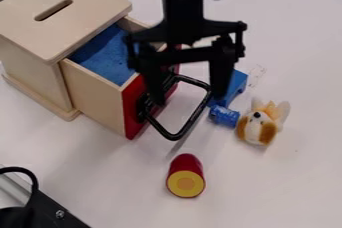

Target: Put the dog toy inside the drawer

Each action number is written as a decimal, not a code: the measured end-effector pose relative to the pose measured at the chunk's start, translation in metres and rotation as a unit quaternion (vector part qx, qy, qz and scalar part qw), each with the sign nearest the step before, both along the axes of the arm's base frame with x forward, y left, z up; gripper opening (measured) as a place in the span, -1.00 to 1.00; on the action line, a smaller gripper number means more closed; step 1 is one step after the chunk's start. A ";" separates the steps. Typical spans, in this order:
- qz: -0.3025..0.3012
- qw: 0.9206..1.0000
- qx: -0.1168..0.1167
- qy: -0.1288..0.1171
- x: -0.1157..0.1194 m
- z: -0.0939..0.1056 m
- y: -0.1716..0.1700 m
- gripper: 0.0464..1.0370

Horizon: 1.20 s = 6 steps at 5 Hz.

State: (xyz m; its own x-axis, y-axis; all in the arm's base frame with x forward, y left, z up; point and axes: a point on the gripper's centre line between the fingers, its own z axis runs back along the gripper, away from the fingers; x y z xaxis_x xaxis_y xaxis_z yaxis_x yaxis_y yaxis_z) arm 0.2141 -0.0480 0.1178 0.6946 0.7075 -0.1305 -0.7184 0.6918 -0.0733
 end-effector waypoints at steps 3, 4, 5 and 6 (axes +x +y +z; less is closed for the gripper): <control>0.193 0.979 0.066 0.005 0.018 -0.026 -0.018 0.92; 0.185 0.981 0.066 0.001 0.033 -0.031 -0.026 0.92; 0.170 0.984 0.048 0.001 0.050 -0.038 -0.035 0.92; 0.174 0.984 0.038 0.007 0.069 -0.048 -0.040 0.92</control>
State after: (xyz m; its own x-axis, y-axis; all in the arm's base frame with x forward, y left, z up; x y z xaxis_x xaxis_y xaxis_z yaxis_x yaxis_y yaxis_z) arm 0.2832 -0.0879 0.0694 0.4065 0.9105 -0.0756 -0.9136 0.4061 -0.0202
